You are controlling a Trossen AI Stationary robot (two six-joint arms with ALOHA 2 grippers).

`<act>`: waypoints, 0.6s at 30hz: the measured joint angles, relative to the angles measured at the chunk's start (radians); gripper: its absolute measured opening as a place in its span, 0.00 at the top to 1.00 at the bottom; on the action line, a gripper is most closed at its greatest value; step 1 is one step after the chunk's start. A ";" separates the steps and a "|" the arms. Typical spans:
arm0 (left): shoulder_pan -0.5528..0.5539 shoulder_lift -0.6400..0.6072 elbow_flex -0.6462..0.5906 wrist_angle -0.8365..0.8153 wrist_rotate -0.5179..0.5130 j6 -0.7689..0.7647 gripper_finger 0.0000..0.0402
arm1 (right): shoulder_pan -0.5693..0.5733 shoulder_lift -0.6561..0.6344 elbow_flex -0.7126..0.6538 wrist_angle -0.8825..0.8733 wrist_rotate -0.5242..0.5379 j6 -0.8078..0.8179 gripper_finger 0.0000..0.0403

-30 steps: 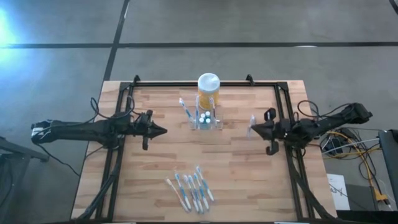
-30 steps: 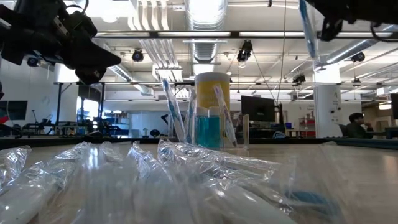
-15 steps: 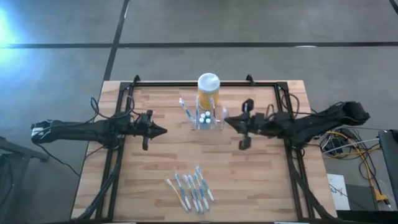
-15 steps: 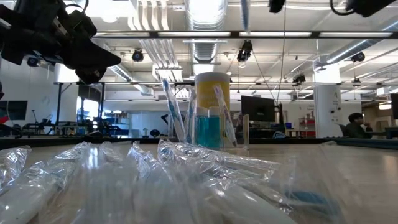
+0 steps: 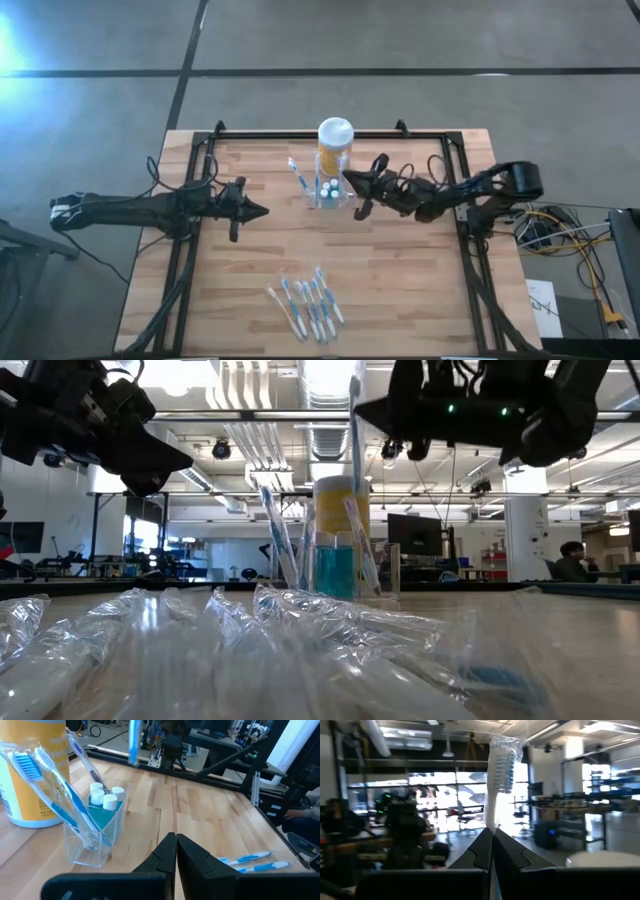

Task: Pick & Place toothbrushing station
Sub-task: Put the blue toothbrush into the transparent organizer

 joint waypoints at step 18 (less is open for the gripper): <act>0.000 0.000 -0.034 -0.010 0.000 -0.027 0.96 | 0.000 0.339 -0.025 0.144 0.342 -0.017 0.98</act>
